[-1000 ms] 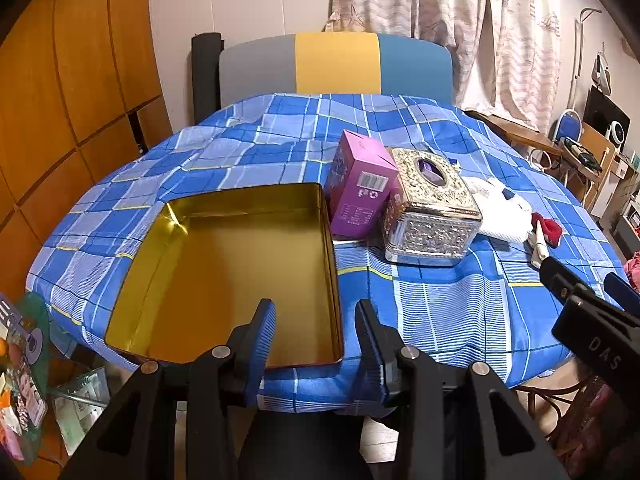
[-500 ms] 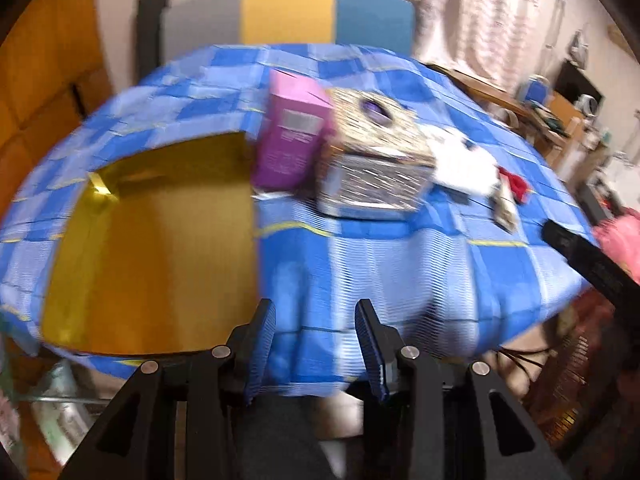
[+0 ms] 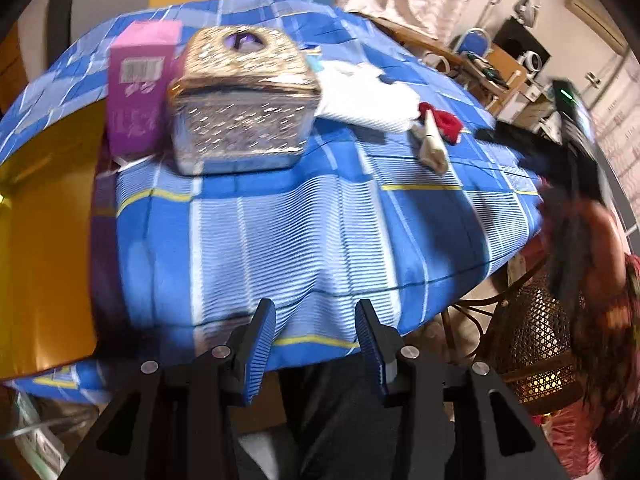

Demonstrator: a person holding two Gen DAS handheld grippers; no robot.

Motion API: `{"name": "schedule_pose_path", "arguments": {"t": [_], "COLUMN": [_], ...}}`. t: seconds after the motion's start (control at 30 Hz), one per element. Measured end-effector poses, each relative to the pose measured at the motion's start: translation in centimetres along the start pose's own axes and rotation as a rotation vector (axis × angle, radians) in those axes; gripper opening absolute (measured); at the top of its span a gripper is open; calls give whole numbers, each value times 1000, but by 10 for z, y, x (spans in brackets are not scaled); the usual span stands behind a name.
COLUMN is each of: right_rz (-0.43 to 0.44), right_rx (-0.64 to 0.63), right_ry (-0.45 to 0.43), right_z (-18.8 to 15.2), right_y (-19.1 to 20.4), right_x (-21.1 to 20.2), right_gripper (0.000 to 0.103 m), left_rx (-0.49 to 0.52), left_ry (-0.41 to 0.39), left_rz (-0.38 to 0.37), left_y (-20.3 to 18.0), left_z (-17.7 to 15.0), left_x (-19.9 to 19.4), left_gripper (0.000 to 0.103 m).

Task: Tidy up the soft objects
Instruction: 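Grasp the beige rolled cloth with the left tool while the right tool grasps the red sock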

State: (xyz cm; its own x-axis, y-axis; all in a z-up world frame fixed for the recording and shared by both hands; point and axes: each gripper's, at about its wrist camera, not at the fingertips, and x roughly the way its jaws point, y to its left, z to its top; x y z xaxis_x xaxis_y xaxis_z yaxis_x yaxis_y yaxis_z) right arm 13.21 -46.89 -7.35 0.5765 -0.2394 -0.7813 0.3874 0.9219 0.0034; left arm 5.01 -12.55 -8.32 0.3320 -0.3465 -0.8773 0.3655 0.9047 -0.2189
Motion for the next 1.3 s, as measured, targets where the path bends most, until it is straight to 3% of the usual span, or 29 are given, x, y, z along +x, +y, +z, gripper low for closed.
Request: {"name": "schedule_pose_path", "arguments": {"t": [0.2, 0.3, 0.4, 0.43, 0.5, 0.57, 0.63, 0.8, 0.9, 1.07, 1.3], "right_rz": [-24, -22, 13, 26, 68, 125, 128, 161, 120, 52, 100], "right_rx": [-108, -148, -122, -116, -105, -92, -92, 28, 68, 94, 153], "right_ry": [-11, -15, 46, 62, 102, 136, 144, 244, 310, 291, 301], "right_z": [44, 53, 59, 59, 57, 55, 55, 48, 28, 3, -1], "right_y": [-9, -6, -8, -9, -11, -11, -10, -25, -35, -53, -63], "right_x": [56, 77, 102, 107, 117, 120, 119, 107, 90, 70, 73], "right_gripper": [79, 79, 77, 74, 57, 42, 37, 32, 32, 32, 32], "left_rx": [-53, -59, -40, -34, -11, 15, 25, 33, 50, 139, 271], "left_ry": [49, 56, 57, 56, 56, 65, 71, 67, 49, 35, 42], "left_rz": [-111, -131, -170, -185, -207, -215, -218, -259, -294, -242, -128], "left_y": [1, -1, -8, -11, -19, -29, -35, -52, -64, -100, -151], "left_z": [10, 17, 23, 25, 29, 35, 41, 66, 83, 123, 164], "left_x": [14, 18, 23, 25, 29, 34, 39, 56, 66, 96, 153], "left_gripper": [41, 43, 52, 55, 56, 56, 57, 57, 67, 68, 68]}}
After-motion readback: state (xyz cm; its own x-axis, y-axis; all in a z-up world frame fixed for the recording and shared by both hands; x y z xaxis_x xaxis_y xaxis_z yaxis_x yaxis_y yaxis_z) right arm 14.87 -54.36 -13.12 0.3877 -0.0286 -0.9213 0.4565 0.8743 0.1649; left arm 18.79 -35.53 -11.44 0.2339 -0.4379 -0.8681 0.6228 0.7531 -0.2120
